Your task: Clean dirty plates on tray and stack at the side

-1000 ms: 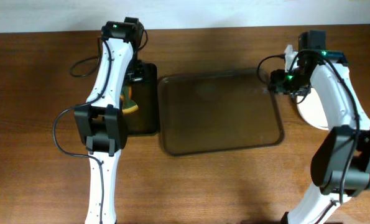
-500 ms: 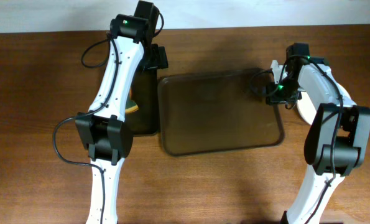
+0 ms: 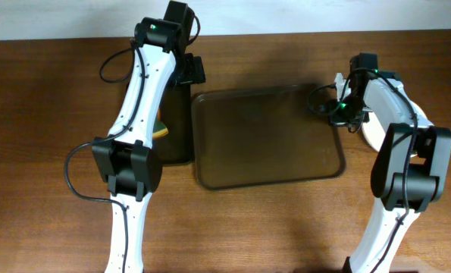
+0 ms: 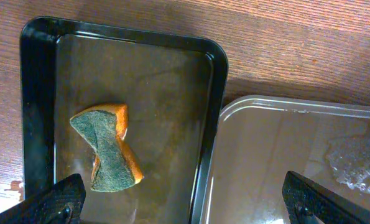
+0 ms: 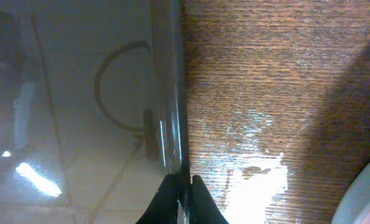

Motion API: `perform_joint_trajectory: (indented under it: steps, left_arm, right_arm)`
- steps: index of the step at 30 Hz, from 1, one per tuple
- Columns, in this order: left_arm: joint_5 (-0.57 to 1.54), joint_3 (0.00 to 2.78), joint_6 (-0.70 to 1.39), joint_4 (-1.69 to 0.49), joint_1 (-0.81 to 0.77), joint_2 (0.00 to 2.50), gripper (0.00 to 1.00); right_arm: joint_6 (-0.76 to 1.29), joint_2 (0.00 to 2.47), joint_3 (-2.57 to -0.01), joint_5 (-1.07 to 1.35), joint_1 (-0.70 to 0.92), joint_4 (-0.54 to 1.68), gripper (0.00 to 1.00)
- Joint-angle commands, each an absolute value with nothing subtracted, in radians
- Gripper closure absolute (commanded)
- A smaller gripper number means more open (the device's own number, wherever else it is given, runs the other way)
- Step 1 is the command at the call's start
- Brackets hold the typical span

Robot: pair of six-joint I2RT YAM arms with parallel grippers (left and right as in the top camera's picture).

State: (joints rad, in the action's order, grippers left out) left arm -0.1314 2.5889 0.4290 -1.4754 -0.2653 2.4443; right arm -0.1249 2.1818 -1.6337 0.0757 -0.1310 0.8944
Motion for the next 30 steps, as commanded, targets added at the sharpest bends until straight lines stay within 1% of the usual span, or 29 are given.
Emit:
perform_joint_trajectory:
  steps: [1,4,8,13,14,15,16,17,21,23,25,27,28,29,30]
  left_arm:
    - [-0.116,2.590,0.413,-1.474,-0.260,2.425,0.00]
    - [-0.115,2.590,0.413,-1.474,-0.260,2.425,0.00]
    - [-0.101,2.590,0.413,-1.473,-0.260,2.425,0.00]
    - [-0.101,2.590,0.413,-1.473,-0.260,2.425,0.00]
    - [-0.101,2.590,0.413,-1.470,-0.260,2.425,0.00]
    - [-0.101,2.590,0.413,-1.469,-0.260,2.425,0.00]
    - [-0.101,2.590,0.413,-1.469,-0.260,2.425,0.00]
    - [-0.101,2.590,0.413,-1.469,-0.260,2.425,0.00]
    - [-0.101,2.590,0.413,-1.467,-0.260,2.425,0.00]
    - [-0.101,2.590,0.413,-1.467,-0.260,2.425,0.00]
    - [-0.101,2.590,0.413,-1.467,-0.260,2.425,0.00]
    - [-0.101,2.590,0.413,-1.467,-0.260,2.425,0.00]
    - [-0.101,2.590,0.413,-1.467,-0.260,2.425,0.00]
    - [-0.101,2.590,0.413,-1.467,-0.260,2.425,0.00]
    - [-0.101,2.590,0.413,-1.467,-0.260,2.425,0.00]
  right_arm:
    - [-0.024,2.213,-1.625,0.070,-0.165,0.874,0.96]
    - [-0.003,2.213,-1.625,0.077,-0.189,0.875,0.96]
    - [0.084,2.213,-1.625,0.078,-0.209,0.874,0.96]
    - [0.079,2.213,-1.625,0.083,-0.209,0.861,0.96]
    - [0.054,2.213,-1.625,0.103,-0.208,0.857,0.94]
    - [0.026,2.213,-1.636,0.128,-0.208,0.862,0.82]
    - [0.027,2.213,-1.649,0.128,-0.208,0.875,0.73]
    - [0.027,2.209,-1.682,0.128,-0.209,0.908,0.68]
    - [0.027,2.132,-1.887,0.128,-0.210,1.099,0.63]
    - [0.027,2.089,-2.021,0.127,-0.210,1.271,0.59]
    - [0.027,2.024,-2.175,0.127,-0.209,1.482,0.59]
    - [0.027,1.964,-2.252,0.127,-0.209,1.588,0.59]
    - [0.028,1.904,-2.303,0.131,-0.209,1.671,0.44]
    - [0.031,1.842,-2.323,0.168,-0.209,1.699,0.02]
    - [0.036,1.777,-2.323,0.248,-0.209,1.699,0.02]
